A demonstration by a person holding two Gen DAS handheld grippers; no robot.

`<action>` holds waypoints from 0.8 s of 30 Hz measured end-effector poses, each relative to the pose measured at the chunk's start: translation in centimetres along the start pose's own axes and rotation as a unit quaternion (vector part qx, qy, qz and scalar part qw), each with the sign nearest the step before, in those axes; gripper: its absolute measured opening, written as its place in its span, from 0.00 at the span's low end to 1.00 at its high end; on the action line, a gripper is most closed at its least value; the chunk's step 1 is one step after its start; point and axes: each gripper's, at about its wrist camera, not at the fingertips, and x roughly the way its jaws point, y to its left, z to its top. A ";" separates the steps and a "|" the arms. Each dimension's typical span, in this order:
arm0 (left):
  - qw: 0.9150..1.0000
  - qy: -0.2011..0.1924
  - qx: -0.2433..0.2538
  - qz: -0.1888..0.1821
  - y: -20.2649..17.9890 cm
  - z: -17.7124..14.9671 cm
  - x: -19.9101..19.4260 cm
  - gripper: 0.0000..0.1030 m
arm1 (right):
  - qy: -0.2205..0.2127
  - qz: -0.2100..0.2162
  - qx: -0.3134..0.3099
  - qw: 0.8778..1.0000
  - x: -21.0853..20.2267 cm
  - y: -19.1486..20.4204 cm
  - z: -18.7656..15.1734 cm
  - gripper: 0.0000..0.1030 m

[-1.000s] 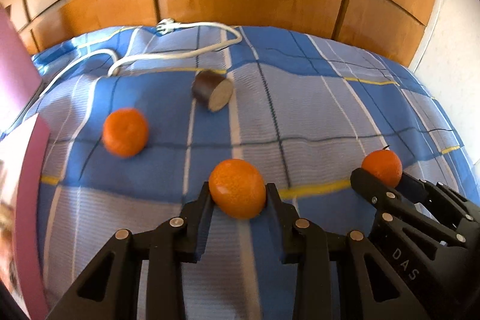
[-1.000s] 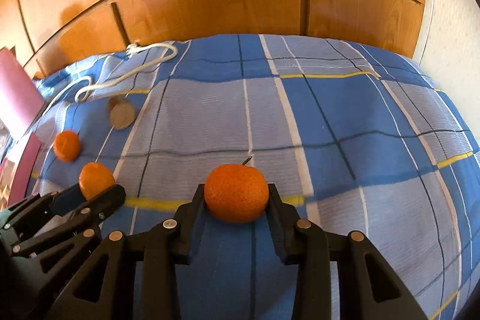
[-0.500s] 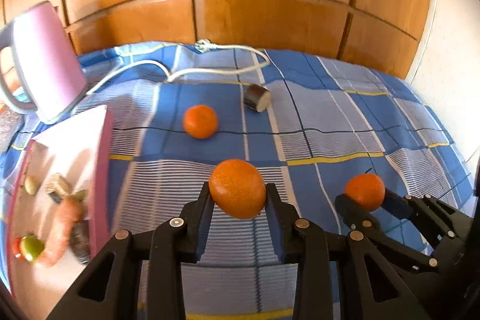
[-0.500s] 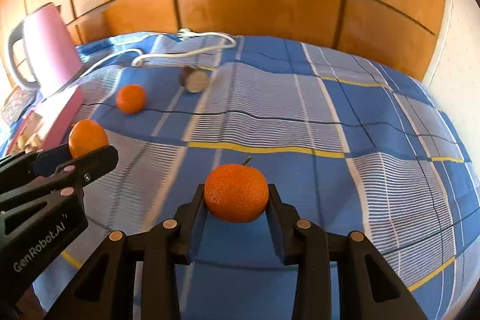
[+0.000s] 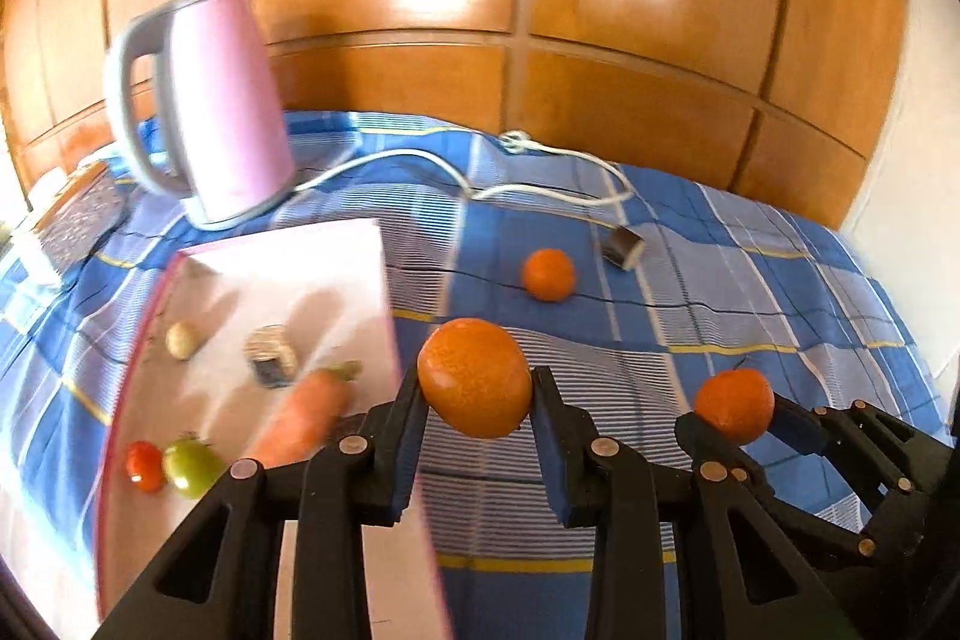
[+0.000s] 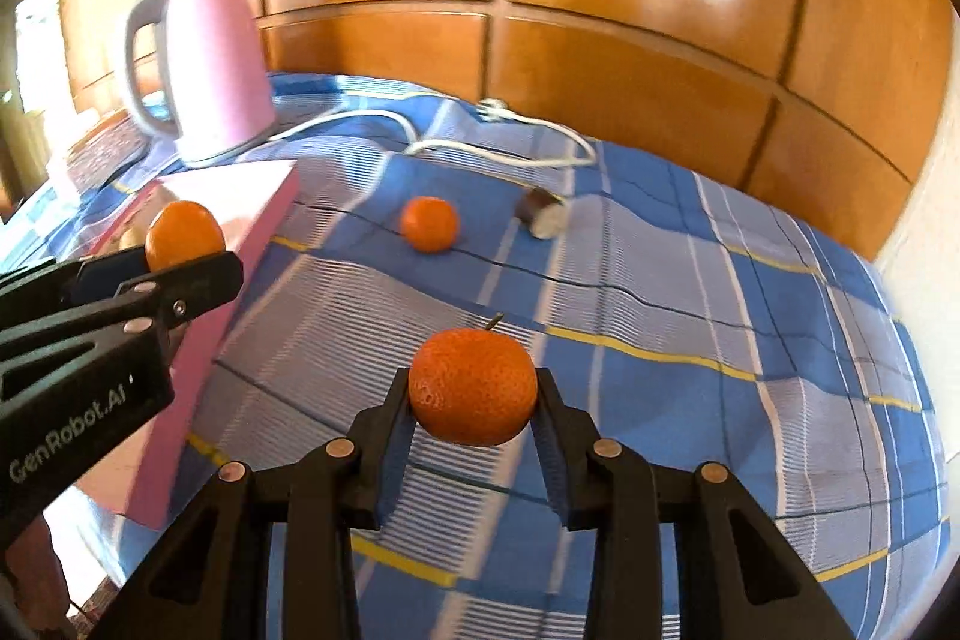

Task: Organize fruits
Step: 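Carry both oranges over the tray and open both tools to release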

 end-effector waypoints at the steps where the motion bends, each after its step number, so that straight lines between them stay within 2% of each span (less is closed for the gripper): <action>1: 1.000 -0.002 -0.004 0.002 0.6 0.0 -0.3 0.33 | -0.001 0.002 -0.007 1.000 -0.1 0.6 0.1 0.37; 8: 0.999 -0.006 -0.036 0.031 5.4 -0.6 -1.3 0.33 | -0.001 0.034 -0.048 0.998 -0.4 4.8 1.4 0.37; 14: 0.996 -0.006 -0.063 0.059 8.6 -1.3 -1.9 0.33 | 0.015 0.090 -0.061 0.994 -0.2 8.1 1.9 0.37; 18: 0.994 -0.007 -0.078 0.078 10.7 -1.7 -2.2 0.33 | 0.034 0.128 -0.052 0.990 0.5 9.4 2.7 0.37; 24: 0.991 -0.006 -0.093 0.097 12.8 -2.1 -2.4 0.33 | 0.042 0.154 -0.033 0.987 1.1 10.6 4.4 0.37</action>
